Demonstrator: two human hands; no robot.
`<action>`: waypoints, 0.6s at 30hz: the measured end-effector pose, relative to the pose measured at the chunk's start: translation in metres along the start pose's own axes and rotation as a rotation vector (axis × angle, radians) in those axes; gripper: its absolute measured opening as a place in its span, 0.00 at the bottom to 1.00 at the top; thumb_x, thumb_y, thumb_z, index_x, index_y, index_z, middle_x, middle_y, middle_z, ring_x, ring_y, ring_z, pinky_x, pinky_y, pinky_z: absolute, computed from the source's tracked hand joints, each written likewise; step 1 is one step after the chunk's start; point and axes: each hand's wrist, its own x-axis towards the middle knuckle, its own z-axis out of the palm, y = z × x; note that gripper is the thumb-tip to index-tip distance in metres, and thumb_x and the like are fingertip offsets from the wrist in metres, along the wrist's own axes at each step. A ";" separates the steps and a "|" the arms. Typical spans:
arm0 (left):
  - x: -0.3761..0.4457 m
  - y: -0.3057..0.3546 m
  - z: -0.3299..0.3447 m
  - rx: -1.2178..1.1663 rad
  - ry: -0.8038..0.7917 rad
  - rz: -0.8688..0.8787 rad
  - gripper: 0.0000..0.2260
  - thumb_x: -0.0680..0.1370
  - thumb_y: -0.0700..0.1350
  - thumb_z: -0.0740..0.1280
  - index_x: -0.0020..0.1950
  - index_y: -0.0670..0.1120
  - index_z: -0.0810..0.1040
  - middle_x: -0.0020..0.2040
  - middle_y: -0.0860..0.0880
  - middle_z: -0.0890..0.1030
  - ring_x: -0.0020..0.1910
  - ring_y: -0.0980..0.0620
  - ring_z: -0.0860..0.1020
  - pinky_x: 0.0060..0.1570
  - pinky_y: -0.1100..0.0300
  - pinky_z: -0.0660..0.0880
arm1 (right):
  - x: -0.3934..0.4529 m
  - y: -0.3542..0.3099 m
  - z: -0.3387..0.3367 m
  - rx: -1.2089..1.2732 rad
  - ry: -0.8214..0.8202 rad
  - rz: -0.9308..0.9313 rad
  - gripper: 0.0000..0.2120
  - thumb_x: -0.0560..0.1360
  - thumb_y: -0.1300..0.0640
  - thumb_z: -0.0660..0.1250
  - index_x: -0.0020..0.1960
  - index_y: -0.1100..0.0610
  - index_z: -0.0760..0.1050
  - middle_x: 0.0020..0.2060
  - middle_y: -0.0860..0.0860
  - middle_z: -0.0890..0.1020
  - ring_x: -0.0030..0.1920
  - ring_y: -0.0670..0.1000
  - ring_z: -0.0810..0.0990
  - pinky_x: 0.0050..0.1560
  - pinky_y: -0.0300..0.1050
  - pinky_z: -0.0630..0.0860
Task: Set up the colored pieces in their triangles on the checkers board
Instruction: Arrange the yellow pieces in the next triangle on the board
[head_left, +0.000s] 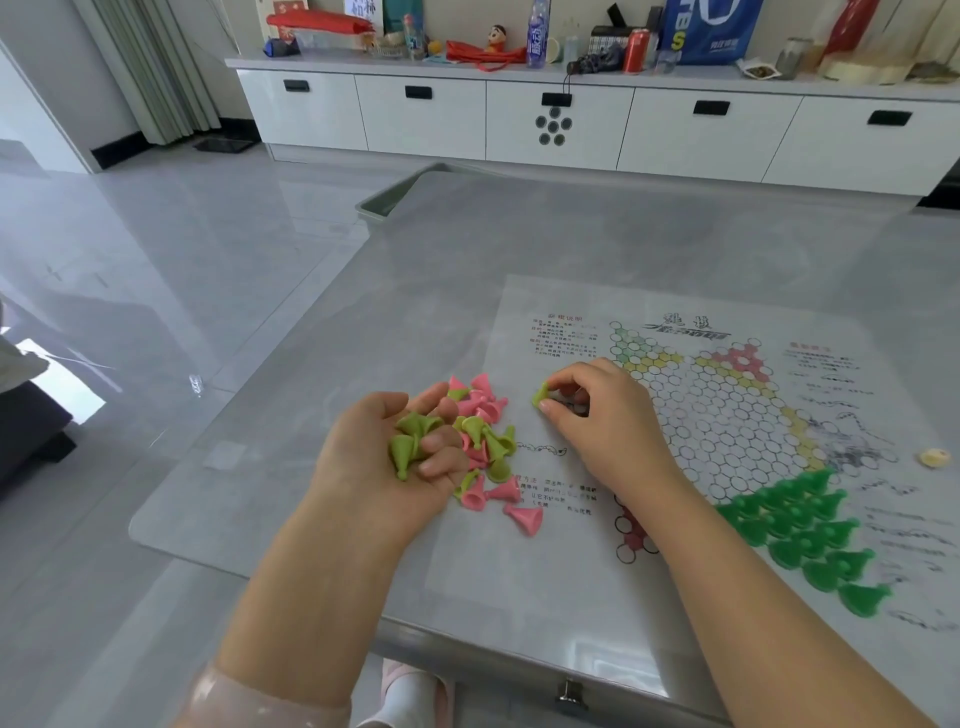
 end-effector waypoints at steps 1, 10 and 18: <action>0.000 -0.001 0.002 0.069 0.006 0.051 0.10 0.76 0.40 0.53 0.43 0.39 0.73 0.29 0.47 0.70 0.18 0.56 0.61 0.18 0.70 0.55 | 0.000 0.000 0.000 0.006 0.000 0.004 0.05 0.71 0.57 0.69 0.46 0.55 0.78 0.42 0.45 0.74 0.46 0.48 0.75 0.50 0.43 0.73; 0.006 0.001 0.007 0.450 0.063 0.417 0.10 0.74 0.37 0.56 0.41 0.42 0.77 0.26 0.50 0.71 0.18 0.56 0.61 0.17 0.68 0.55 | 0.000 -0.001 0.001 -0.003 -0.001 0.019 0.04 0.71 0.57 0.68 0.46 0.55 0.78 0.43 0.45 0.74 0.47 0.49 0.75 0.51 0.46 0.74; 0.009 0.004 0.003 0.181 -0.006 0.227 0.09 0.75 0.38 0.55 0.44 0.39 0.75 0.27 0.48 0.71 0.21 0.55 0.64 0.18 0.69 0.60 | -0.004 -0.002 -0.003 0.121 0.078 0.044 0.06 0.74 0.58 0.64 0.51 0.55 0.76 0.40 0.44 0.75 0.41 0.43 0.74 0.43 0.30 0.71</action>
